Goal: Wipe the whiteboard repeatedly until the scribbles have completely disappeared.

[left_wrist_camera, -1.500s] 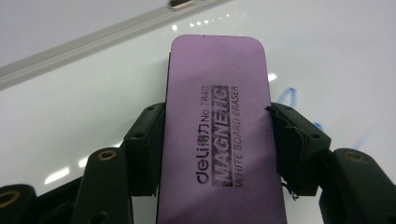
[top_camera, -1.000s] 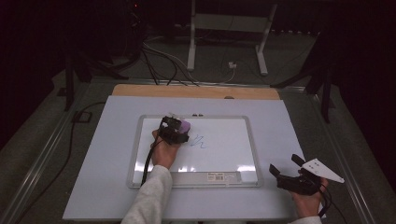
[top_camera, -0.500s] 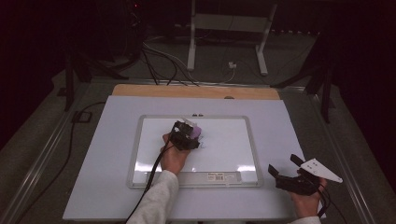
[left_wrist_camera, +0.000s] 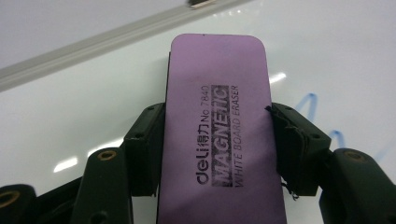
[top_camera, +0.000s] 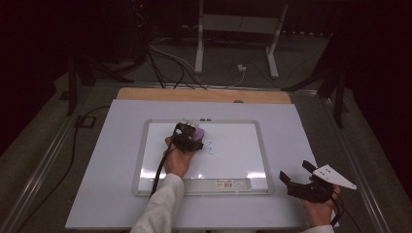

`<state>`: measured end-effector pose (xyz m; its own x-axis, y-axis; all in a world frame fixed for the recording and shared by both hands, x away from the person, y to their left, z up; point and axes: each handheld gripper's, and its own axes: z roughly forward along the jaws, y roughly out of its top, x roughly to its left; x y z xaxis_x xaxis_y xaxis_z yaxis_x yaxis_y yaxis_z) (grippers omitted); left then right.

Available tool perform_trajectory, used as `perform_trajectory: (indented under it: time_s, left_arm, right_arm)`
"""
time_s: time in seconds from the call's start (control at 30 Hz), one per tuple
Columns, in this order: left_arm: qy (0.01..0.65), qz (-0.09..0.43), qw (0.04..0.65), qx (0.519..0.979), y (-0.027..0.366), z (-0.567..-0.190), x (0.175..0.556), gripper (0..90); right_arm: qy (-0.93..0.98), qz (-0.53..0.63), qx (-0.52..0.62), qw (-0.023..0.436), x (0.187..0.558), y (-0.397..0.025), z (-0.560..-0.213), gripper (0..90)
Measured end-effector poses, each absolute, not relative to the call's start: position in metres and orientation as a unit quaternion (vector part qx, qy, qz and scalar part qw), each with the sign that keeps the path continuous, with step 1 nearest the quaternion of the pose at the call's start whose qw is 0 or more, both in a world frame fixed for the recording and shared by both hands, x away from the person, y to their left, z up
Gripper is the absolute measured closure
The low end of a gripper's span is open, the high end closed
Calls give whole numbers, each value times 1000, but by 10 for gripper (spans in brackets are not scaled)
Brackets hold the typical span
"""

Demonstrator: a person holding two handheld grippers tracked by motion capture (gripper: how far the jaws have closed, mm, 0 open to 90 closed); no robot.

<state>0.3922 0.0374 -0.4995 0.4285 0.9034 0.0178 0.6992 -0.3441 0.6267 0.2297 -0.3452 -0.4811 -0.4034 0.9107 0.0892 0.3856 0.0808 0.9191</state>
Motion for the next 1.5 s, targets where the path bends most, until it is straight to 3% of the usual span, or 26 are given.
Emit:
perform_trajectory:
  time_s: [0.23, 0.63, 1.0, 1.3, 1.5]
  left_arm:
    - [473, 172, 283, 816, 20, -499, 381, 420]
    - [503, 167, 290, 797, 32, -500, 396, 420]
    - [434, 166, 284, 839, 14, -498, 378, 421]
    - [483, 164, 287, 811, 33, -499, 394, 420]
    - [458, 175, 278, 826, 22, -498, 385, 421]
  right_arm:
    - [686, 485, 470, 271, 229, -342, -481, 0]
    - [682, 487, 473, 272, 229, -346, -480, 0]
    - [684, 487, 470, 272, 229, -344, -480, 0]
    - [681, 488, 472, 273, 229, -347, -480, 0]
    - [682, 487, 472, 272, 229, -345, -480, 0]
